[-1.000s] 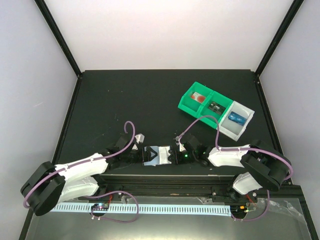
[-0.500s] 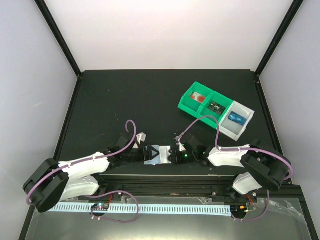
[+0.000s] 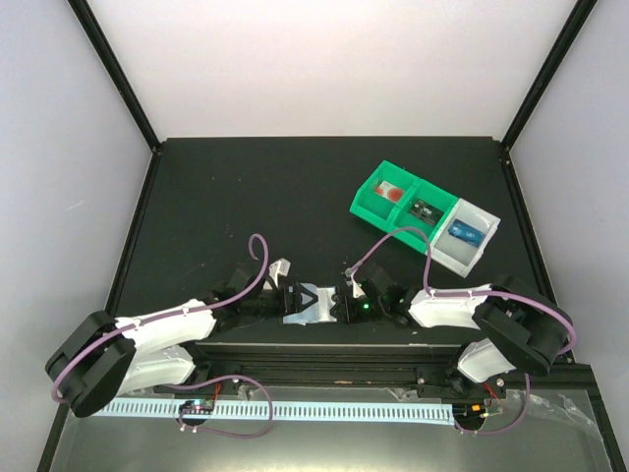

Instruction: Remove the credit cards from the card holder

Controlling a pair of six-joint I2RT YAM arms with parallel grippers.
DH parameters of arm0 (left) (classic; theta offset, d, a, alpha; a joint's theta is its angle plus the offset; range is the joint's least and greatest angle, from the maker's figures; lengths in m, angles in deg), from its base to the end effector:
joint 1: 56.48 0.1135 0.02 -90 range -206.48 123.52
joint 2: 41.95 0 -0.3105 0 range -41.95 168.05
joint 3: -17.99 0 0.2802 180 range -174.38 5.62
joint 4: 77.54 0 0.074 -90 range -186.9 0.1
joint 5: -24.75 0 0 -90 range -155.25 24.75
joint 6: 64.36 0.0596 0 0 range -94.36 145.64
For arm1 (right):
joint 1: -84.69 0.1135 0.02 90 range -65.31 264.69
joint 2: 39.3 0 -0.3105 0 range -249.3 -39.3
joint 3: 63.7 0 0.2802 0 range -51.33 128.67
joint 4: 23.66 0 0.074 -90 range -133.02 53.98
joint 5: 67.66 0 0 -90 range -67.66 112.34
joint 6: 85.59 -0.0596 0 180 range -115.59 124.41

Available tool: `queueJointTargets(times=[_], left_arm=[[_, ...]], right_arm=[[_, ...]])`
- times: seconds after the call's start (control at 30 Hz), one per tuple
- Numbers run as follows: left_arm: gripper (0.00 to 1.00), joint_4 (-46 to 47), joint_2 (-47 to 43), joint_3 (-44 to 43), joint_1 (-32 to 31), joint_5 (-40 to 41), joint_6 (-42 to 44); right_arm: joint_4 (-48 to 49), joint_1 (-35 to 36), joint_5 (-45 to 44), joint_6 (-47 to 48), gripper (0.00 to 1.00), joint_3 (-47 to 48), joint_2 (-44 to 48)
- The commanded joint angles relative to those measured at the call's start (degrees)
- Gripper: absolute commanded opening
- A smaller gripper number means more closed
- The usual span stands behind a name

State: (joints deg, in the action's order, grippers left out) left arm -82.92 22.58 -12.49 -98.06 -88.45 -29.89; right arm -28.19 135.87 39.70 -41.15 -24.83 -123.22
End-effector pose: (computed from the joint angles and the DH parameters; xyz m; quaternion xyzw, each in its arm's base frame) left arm 0.1476 -0.1623 0.1551 -0.0223 0.8896 -0.4340 0.1407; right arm 0.1554 0.2215 0.1243 -0.0976 0.9240 0.3493 0.1210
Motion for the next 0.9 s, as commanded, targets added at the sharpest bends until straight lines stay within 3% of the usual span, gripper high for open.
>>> queueJointTargets(times=[0.0, 0.43, 0.67, 0.87], left_arm=[[0.80, 4.59, 1.19, -1.72, -1.05, -1.97, -1.72], [0.79, 11.59, 10.32, -8.54, -6.44, -4.14, -2.75], [0.79, 13.04, 10.55, -9.24, -7.37, -3.99, -1.79], [0.78, 2.02, 7.30, -12.16, -7.24, -0.52, 3.99]], right_arm=[[0.51, 0.14, -2.96, -0.01, 0.22, -1.10, -0.89], [1.96, 0.12, -2.99, -0.14, 0.20, -1.75, -0.62], [3.68, 0.10, -5.30, -1.69, 0.21, -4.57, 3.87], [-0.61, 0.11, -10.41, -2.05, 0.25, -5.56, 11.63]])
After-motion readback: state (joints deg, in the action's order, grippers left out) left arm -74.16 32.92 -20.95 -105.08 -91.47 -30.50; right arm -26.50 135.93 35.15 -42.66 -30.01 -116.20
